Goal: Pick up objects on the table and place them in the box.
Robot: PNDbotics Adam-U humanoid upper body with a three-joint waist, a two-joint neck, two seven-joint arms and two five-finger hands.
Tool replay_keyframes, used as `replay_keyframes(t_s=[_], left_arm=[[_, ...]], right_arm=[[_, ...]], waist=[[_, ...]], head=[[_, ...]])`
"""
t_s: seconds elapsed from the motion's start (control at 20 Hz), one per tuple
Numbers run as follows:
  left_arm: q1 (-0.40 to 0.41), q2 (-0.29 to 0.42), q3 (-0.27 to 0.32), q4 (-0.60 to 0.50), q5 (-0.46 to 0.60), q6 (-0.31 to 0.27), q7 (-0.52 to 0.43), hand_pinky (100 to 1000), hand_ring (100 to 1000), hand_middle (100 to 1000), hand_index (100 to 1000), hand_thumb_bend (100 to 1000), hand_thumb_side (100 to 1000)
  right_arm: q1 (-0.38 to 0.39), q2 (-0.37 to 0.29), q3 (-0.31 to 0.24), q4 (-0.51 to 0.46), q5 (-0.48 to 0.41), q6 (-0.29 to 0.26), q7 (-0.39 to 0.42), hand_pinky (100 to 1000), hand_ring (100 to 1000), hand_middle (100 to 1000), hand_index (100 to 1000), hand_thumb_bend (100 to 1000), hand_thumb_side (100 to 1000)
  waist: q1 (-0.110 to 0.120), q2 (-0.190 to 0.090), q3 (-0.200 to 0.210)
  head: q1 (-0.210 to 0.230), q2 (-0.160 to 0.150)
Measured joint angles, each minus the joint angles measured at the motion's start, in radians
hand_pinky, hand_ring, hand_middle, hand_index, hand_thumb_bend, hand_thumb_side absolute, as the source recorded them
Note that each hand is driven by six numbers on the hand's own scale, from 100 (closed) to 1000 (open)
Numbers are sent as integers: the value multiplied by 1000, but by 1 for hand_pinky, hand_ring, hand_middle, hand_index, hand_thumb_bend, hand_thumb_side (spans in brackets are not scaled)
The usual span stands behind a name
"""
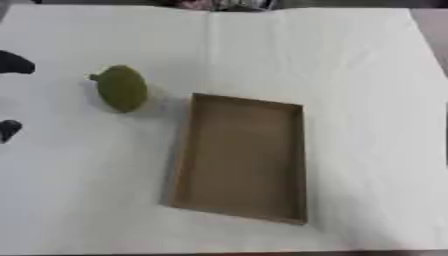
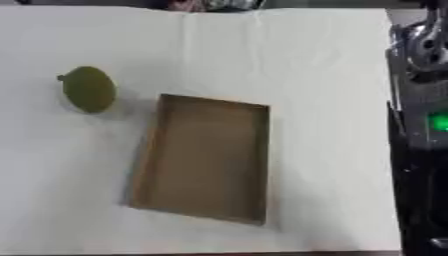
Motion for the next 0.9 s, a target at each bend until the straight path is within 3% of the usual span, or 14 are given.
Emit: replay_keyframes(t_s=[0.3, 0.55, 0.7, 0.9], left_arm=[[-67, -69, -20, 35, 8, -43, -11, 963, 952, 874, 953, 152, 305], [-120, -118, -36, 83, 13, -63, -64, 967, 961, 881, 954, 170, 316], [-149, -147, -39, 119, 6, -65, -91, 967, 966, 880, 951, 226, 329], [-199, -189, -40, 179, -42, -70, -108, 974, 967, 872, 945, 343, 418]], right_arm=[[1, 3, 0, 0, 0, 0, 1, 784, 523, 683, 749, 100, 557], [7, 8, 0, 0, -1, 0, 1, 784, 523, 682, 748, 100, 557], [8, 8, 0, 0, -2, 0, 1, 784, 523, 682, 748, 100, 558], [9, 12, 0, 0, -4, 0, 1, 784, 524, 681, 748, 100, 558]], waist=[[-2, -2, 0], [-2, -3, 0], [-2, -4, 0], [-2, -6, -1]], head=[[9, 0], [11, 0], [14, 0], [18, 0]])
